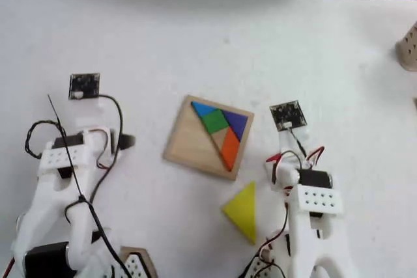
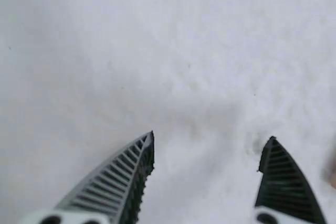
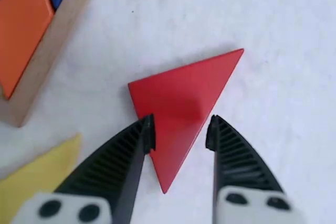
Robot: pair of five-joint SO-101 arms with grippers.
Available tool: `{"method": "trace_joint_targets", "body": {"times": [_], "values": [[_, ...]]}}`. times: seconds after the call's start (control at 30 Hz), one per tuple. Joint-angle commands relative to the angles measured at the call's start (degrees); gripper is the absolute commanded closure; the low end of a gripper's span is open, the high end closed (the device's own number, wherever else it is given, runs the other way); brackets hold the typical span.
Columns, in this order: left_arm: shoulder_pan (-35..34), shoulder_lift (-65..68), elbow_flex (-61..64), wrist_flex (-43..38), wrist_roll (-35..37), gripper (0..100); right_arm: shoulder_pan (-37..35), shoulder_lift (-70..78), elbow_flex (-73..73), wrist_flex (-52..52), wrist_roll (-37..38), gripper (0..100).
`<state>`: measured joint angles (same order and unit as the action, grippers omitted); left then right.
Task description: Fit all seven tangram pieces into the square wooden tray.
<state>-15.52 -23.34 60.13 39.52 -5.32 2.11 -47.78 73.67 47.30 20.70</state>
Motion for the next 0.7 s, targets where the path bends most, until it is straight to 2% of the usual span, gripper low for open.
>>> {"method": "trace_joint_targets", "body": {"times": [0.0, 0.2, 0.37, 0.67], "values": [[-0.7, -2.2, 0.1, -1.2, -0.6, 68, 0.3, -1.5, -0.3, -0.7, -2.5, 84.0], [-0.7, -2.2, 0.1, -1.1, -0.6, 68, 0.8, -1.5, 0.0, -2.2, -4.1, 84.0], [-0.7, -2.2, 0.3, -1.4, -0.6, 68, 7.4, -1.1, -0.1, -4.4, -4.6, 84.0], [-0.7, -2.2, 0.9, -2.2, -0.6, 68, 6.9, 10.8, -6.2, -4.4, -4.7, 84.0]]}}
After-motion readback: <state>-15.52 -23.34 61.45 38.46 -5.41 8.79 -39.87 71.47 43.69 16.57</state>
